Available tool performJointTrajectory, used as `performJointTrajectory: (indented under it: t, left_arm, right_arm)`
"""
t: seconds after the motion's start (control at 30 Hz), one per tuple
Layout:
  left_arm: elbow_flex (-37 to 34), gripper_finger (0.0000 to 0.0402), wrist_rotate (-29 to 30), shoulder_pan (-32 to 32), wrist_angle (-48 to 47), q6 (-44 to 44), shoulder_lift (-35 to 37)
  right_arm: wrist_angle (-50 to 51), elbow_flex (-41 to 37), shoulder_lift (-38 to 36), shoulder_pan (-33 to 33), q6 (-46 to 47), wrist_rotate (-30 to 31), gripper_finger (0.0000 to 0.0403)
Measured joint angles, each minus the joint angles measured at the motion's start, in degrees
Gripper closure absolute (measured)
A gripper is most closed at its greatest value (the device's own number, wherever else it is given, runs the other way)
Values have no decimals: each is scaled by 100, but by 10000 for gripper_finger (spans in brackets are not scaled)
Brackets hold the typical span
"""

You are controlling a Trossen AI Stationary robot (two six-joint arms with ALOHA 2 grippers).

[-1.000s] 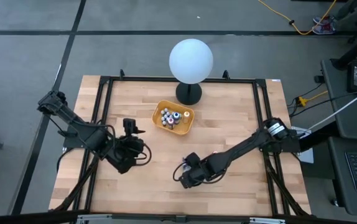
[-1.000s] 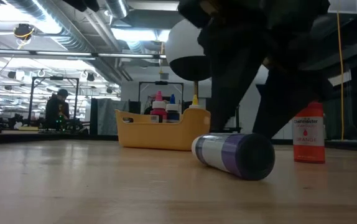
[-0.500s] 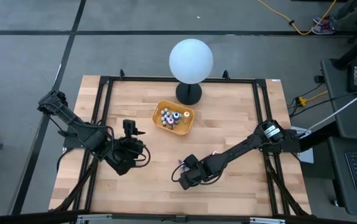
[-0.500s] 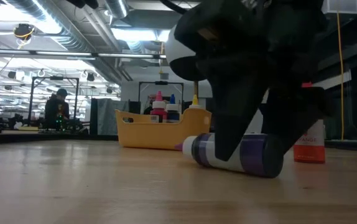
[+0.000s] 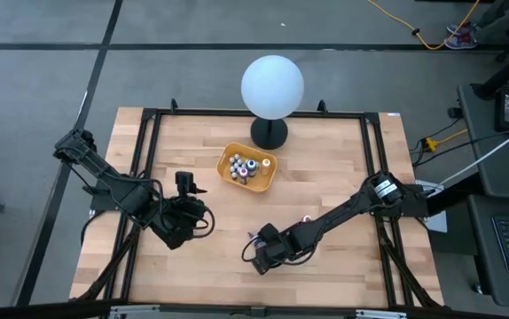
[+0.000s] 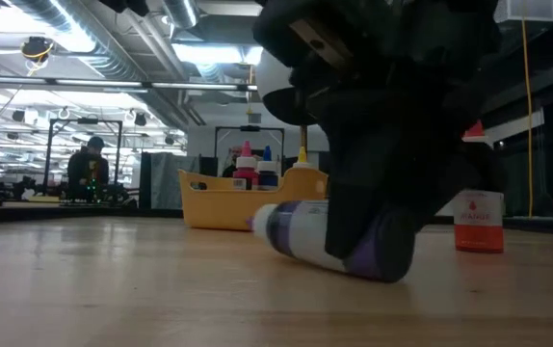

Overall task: Pick & Place food coloring
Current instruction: Put the large purple food coloring bottle into the yellow bin

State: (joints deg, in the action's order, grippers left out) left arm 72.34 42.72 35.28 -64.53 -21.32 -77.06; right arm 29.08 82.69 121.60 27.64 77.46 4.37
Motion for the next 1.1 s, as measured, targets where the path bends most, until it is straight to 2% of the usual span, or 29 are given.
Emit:
performJointTrajectory:
  t: [0.1,0.3,0.4,0.5,0.57,0.7,0.9,1.1]
  left_arm:
    - [0,153,-192,-29,0,-148,6]
    - [0,153,-797,-56,124,-159,109]
    - [0,153,-950,-56,550,22,221]
    - [0,153,-978,-72,1142,244,348]
    - [0,153,-1092,-136,1523,471,382]
    - [2,153,-1730,-326,1993,771,343]
    - [2,153,-2395,-516,2014,1136,133]
    - [2,153,-2483,-578,2002,1358,-20]
  right_arm:
    - [190,340,74,24,-461,72,285]
    - [1471,1650,20,174,-1798,936,285]
    - [2344,2159,46,202,-2198,1392,288]
    - [2733,2506,31,188,-2536,1762,289]
    - [2802,2593,24,153,-2808,1878,283]
    - [2564,2618,31,70,-3284,1957,277]
    - [2306,2623,26,-114,-3950,1957,289]
    - [1987,2625,-136,-293,-4313,1980,284]
